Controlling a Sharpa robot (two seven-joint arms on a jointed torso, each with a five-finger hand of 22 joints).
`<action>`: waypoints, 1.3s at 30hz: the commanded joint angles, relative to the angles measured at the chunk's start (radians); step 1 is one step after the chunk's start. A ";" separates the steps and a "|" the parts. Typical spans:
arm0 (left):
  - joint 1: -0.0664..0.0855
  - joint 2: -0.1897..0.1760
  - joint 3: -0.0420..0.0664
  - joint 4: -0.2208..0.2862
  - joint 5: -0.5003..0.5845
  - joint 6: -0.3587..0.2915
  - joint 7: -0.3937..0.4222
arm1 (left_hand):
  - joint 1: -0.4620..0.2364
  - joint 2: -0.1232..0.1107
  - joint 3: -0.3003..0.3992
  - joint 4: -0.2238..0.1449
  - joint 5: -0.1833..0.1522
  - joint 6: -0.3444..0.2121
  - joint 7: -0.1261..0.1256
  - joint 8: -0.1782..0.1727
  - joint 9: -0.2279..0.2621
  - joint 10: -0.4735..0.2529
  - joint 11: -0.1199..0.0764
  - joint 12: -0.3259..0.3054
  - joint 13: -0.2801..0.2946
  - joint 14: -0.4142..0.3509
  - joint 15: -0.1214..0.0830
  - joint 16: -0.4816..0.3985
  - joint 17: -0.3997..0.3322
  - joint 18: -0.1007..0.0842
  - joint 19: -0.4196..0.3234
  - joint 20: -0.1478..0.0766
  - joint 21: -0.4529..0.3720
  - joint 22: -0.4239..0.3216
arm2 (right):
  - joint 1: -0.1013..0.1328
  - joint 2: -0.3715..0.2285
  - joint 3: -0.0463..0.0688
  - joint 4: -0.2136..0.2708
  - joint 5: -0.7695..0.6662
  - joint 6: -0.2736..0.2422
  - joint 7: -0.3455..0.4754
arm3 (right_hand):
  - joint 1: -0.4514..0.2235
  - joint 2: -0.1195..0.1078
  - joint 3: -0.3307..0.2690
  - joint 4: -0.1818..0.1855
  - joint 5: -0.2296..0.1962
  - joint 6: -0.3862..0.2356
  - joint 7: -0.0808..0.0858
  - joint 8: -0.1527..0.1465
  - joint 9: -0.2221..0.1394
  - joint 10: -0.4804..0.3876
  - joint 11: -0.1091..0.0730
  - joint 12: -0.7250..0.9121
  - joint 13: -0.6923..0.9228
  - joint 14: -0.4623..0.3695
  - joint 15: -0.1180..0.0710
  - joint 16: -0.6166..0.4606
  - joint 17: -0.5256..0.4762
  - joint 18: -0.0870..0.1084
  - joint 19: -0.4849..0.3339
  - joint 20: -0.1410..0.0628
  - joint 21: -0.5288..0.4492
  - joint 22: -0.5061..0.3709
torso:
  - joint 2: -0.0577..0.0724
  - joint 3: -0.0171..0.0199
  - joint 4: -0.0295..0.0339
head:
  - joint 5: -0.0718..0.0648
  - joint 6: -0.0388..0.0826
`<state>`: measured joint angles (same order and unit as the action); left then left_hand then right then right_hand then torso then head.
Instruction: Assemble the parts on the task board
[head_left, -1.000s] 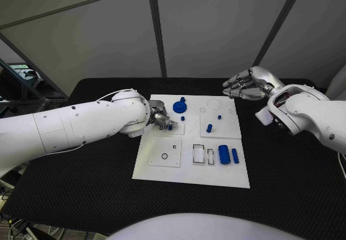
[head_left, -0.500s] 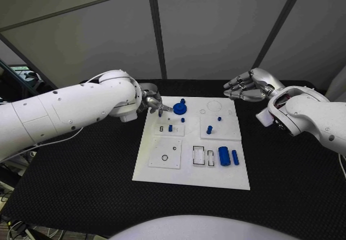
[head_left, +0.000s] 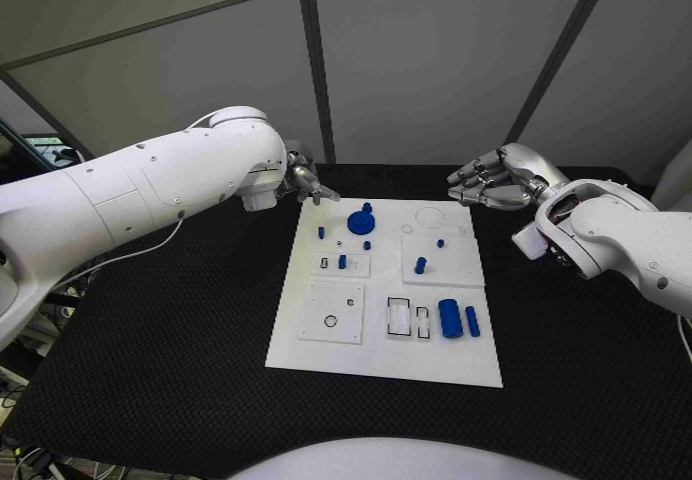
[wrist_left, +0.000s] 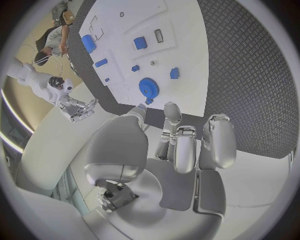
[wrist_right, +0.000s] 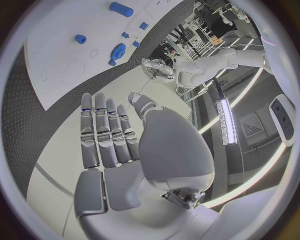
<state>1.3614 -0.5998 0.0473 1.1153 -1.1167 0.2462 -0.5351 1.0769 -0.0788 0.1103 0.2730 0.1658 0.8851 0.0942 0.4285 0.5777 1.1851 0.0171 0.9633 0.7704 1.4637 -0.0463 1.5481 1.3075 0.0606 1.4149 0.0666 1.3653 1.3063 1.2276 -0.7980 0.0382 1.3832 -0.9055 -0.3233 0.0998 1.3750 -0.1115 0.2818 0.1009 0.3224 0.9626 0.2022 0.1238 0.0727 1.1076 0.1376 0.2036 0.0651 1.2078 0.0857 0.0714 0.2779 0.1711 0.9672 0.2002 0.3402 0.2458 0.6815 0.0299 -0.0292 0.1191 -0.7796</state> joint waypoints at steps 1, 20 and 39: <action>-0.001 0.020 -0.003 -0.038 -0.019 0.062 0.005 | 0.012 0.005 -0.010 0.003 -0.001 0.012 0.000 -0.005 -0.005 0.004 0.003 0.008 0.003 0.099 0.005 0.004 0.243 0.004 0.003 0.003 0.003 0.003 | 0.002 0.002 0.001 0.000 -0.002 0.005 0.008 | -0.003 0.004 -0.003 -0.004 0.004 0.005 0.001 0.000 0.001 0.002 0.000 0.001 0.000 -0.002 0.005 -0.006 -0.001 0.011 0.007 -0.001 -0.006 -0.001 | 0.001 -0.0006 0.0002 | 0.002 0.001; -0.031 0.078 -0.027 -0.134 -0.021 0.115 0.003 | 0.024 0.019 -0.024 0.008 0.000 0.030 -0.003 -0.007 -0.014 0.009 0.000 0.015 0.008 0.102 0.002 0.010 0.250 0.002 0.007 0.001 0.007 0.010 | 0.002 0.005 0.001 0.001 -0.019 0.006 0.011 | -0.002 0.005 -0.002 -0.005 0.005 0.005 0.002 0.000 0.001 0.002 0.000 0.001 -0.001 -0.002 0.005 -0.006 -0.002 0.011 0.008 -0.001 -0.007 -0.002 | -0.001 0.0001 0.0008 | 0.004 -0.003; -0.048 0.081 -0.031 -0.142 -0.018 0.157 0.000 | 0.042 0.030 -0.031 0.005 0.002 0.041 -0.006 -0.007 -0.021 0.010 -0.002 0.019 0.010 0.104 0.001 0.016 0.256 0.000 0.011 0.000 0.012 0.018 | 0.002 0.008 0.001 -0.001 -0.019 0.006 0.011 | -0.001 0.005 -0.002 -0.005 0.006 0.005 0.002 0.000 0.001 0.002 0.000 0.001 -0.001 -0.002 0.005 -0.006 -0.002 0.011 0.009 -0.002 -0.008 -0.003 | -0.001 0.0002 0.0010 | 0.005 -0.010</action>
<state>1.3125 -0.5191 0.0160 0.9720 -1.1308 0.3739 -0.5352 1.1084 -0.0472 0.0841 0.2770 0.1658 0.9204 0.0874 0.4267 0.5583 1.1904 0.0145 0.9787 0.7791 1.4636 -0.0464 1.5608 1.3075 0.0607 1.4222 0.0663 1.3732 1.3078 1.2275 -0.7917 0.0381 1.3819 -0.9219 -0.3215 0.1013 1.3751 -0.1115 0.2818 0.1009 0.3224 0.9626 0.2021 0.1239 0.0727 1.1077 0.1376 0.2036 0.0652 1.2078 0.0857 0.0714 0.2771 0.1711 0.9672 0.2002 0.3361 0.2447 0.6804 0.0302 -0.0283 0.1234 -0.7883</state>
